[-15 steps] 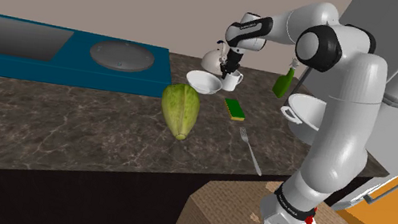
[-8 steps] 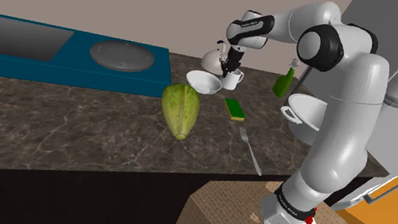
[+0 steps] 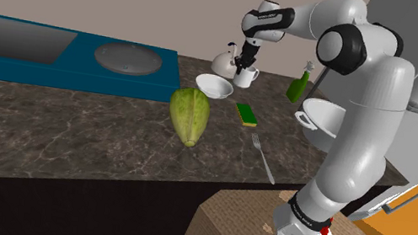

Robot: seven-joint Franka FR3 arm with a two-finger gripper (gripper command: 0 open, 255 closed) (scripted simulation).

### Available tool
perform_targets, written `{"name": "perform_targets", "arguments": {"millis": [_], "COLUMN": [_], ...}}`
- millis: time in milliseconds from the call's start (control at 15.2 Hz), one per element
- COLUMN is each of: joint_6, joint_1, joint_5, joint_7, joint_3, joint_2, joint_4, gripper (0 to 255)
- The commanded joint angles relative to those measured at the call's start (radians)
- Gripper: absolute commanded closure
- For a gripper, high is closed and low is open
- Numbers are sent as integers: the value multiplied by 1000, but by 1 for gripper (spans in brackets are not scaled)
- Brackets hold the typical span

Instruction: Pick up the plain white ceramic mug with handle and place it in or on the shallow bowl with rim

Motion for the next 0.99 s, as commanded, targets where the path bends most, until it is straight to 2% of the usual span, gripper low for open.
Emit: {"name": "perform_targets", "arguments": {"millis": [0, 924], "joint_6": [-26, -195], "joint_1": [-1, -3], "joint_5": [-3, -18], "joint_7": [1, 13], "joint_3": [-2, -9], "joint_2": [-8, -39], "joint_4": [19, 158], "gripper": [255, 255]}}
